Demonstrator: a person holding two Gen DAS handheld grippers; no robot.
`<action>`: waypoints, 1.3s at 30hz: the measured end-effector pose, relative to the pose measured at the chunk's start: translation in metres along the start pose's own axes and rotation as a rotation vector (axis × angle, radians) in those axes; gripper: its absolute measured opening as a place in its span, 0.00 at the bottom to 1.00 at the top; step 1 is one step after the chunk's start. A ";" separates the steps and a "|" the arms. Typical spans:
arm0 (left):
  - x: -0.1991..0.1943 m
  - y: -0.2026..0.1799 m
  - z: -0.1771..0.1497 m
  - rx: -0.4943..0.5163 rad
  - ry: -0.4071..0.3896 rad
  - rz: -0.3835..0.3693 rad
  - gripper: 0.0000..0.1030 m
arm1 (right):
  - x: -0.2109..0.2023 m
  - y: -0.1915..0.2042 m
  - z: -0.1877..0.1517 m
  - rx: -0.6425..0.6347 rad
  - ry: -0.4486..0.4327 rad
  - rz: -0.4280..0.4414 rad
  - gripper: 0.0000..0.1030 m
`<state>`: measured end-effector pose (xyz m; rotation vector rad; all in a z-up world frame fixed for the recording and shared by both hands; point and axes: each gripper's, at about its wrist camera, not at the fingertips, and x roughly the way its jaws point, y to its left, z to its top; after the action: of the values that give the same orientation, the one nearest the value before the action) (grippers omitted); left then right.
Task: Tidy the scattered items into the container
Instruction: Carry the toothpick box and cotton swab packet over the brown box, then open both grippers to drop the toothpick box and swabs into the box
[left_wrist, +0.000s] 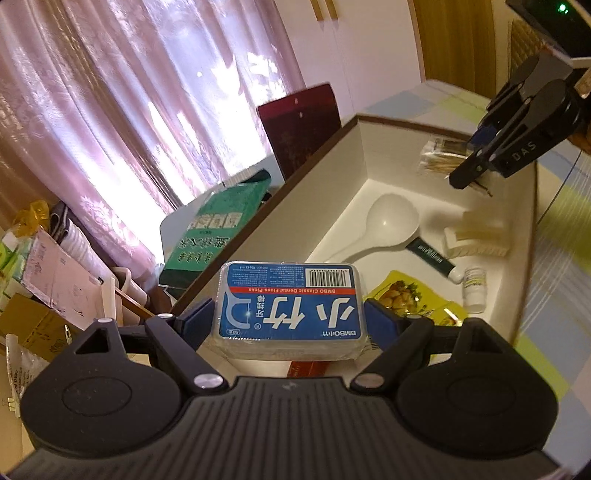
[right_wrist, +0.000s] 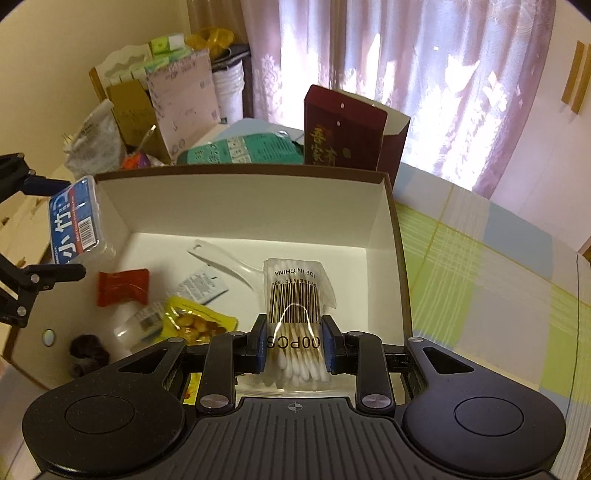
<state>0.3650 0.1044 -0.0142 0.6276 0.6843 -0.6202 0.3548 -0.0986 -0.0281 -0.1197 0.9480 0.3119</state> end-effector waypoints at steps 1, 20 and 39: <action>0.006 0.001 0.000 0.003 0.009 -0.007 0.81 | 0.004 -0.001 0.001 -0.001 0.006 -0.003 0.31; 0.080 0.001 0.000 0.018 0.142 -0.032 0.82 | 0.029 -0.012 0.004 -0.095 0.055 -0.059 0.31; 0.062 0.010 -0.001 -0.097 0.117 -0.033 0.81 | 0.041 0.000 -0.003 -0.247 0.090 -0.141 0.31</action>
<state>0.4099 0.0921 -0.0570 0.5663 0.8304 -0.5808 0.3747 -0.0905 -0.0627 -0.4277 0.9817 0.2945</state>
